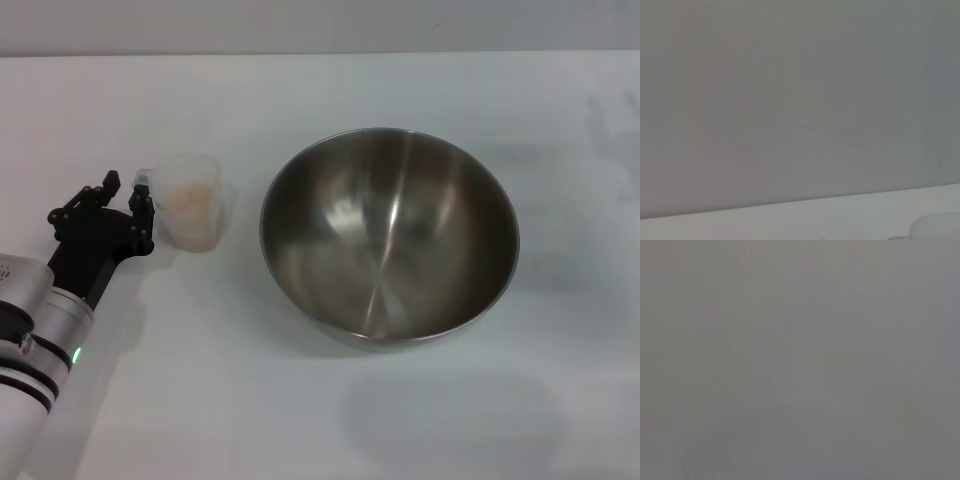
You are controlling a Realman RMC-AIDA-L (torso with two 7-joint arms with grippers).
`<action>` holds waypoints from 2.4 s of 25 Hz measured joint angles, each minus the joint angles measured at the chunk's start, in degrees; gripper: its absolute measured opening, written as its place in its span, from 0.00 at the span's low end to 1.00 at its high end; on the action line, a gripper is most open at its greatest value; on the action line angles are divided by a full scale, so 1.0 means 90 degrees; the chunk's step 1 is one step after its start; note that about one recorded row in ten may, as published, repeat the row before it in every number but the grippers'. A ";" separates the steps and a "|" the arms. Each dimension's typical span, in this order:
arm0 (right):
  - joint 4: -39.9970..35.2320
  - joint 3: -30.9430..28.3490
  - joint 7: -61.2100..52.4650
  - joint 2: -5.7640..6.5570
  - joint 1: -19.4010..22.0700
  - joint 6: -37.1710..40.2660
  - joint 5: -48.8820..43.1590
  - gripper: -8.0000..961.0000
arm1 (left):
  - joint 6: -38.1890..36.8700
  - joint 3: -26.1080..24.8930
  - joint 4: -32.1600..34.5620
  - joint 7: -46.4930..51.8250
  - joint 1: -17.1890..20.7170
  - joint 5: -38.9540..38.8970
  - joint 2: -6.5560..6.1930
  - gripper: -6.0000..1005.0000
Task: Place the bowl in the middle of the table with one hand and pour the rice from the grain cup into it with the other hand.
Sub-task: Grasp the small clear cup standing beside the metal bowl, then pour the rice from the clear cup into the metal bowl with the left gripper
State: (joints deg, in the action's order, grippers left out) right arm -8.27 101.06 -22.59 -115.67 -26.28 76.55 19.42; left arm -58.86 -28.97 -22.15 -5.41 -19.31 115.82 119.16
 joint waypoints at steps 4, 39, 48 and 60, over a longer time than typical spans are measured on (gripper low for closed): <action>0.0000 0.0000 0.0000 0.0000 0.0010 0.0000 0.0000 0.55 | 0.0001 0.0019 0.0000 0.0000 -0.0022 0.0016 0.0001 0.41; -0.0042 -0.0001 0.0000 0.0020 0.0109 0.0089 0.0046 0.55 | -0.3097 0.1583 0.0024 -0.6499 -0.0659 0.1062 0.0002 0.03; -0.0051 -0.0010 0.0000 0.0028 0.0079 0.0089 0.0049 0.55 | -0.2769 0.1733 -0.0164 -0.9523 -0.0643 0.1818 0.0002 0.03; -0.0085 -0.0010 0.0000 0.0030 0.0054 0.0056 0.0019 0.55 | -0.2496 0.1823 -0.0185 -1.1694 -0.0684 0.1869 0.0002 0.03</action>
State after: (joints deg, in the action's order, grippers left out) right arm -9.03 100.97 -22.58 -115.40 -25.79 77.05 19.60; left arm -81.32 -12.57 -23.81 -110.65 -25.47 132.64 119.18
